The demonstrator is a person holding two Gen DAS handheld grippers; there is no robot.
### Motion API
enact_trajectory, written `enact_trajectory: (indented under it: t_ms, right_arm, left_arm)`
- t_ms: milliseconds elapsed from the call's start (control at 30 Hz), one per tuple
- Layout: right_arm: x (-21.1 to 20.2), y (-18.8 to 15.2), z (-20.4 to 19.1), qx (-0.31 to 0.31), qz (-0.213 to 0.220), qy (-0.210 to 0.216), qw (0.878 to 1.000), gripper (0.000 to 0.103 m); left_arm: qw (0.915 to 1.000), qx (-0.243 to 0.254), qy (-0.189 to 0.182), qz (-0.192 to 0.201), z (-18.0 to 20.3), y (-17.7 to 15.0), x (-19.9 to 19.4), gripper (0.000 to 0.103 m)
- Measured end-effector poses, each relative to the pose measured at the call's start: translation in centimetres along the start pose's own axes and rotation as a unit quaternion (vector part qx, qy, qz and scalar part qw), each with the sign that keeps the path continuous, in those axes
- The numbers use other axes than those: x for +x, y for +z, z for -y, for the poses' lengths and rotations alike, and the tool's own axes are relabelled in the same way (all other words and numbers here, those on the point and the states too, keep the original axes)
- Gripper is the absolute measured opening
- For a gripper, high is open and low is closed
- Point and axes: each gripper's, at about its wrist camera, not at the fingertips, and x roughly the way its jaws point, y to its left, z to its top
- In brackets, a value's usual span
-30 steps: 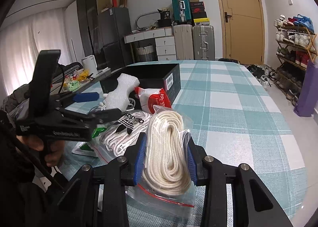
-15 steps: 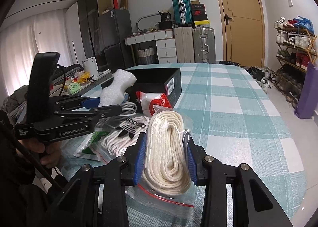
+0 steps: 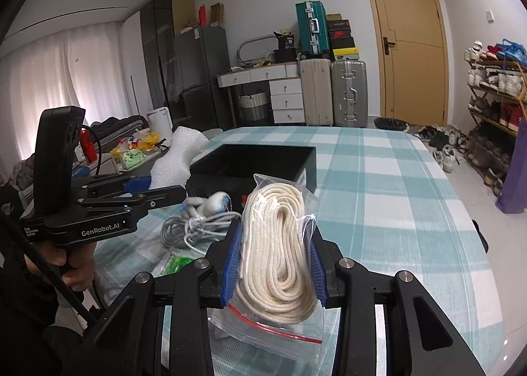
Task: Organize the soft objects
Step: 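Carry foam and rope bag into the black box and open both tools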
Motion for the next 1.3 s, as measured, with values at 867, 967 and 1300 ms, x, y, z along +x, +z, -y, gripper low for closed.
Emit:
enact_trajectory:
  t_ms: [867, 967, 1300]
  right_arm:
    - [4.8, 6.3, -0.5, -0.016, 0.007, 0.037, 0.999, 0.037]
    - [5.7, 6.6, -0.6, -0.019, -0.001, 0.038, 0.999, 0.037]
    - [8.9, 7.7, -0.1, -0.017, -0.022, 0.046, 0.999, 0.037]
  left_arm:
    - [0.9996, -0.021, 0.011, 0.018, -3.3, 3.4, 1.6, 0.036]
    - [0.9997, -0.022, 0.008, 0.011, -3.4, 3.6, 2.6, 0.036]
    - [0.9997, -0.019, 0.006, -0.013, -3.4, 4.2, 5.4, 0.036]
